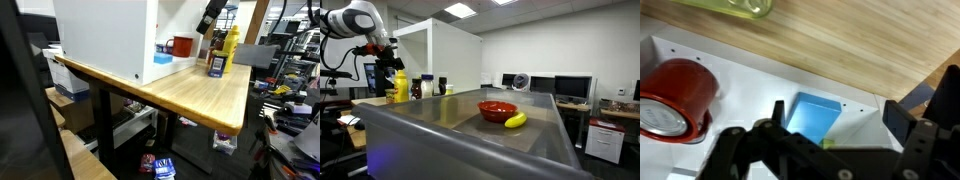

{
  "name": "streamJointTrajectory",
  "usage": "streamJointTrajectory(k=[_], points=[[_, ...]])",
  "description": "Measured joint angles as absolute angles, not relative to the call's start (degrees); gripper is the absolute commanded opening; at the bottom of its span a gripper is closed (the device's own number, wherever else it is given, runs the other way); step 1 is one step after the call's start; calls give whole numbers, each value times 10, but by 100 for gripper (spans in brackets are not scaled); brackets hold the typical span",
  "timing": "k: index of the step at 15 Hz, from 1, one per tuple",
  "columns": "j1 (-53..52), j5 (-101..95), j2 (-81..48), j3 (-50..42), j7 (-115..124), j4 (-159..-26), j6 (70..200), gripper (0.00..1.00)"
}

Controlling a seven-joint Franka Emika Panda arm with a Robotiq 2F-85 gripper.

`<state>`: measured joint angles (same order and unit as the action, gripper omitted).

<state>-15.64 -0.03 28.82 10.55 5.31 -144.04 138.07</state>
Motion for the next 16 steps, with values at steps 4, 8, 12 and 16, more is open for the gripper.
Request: streamJointTrajectory(k=[4, 8, 12, 16], points=[[-181, 39, 257, 90, -3, -1445, 1434, 100], [-183, 49, 226, 80, -22, -1445, 1471, 100], [-172, 49, 203, 78, -21, -1440, 1483, 100], [-162, 51, 182, 78, -14, -1429, 1491, 100]])
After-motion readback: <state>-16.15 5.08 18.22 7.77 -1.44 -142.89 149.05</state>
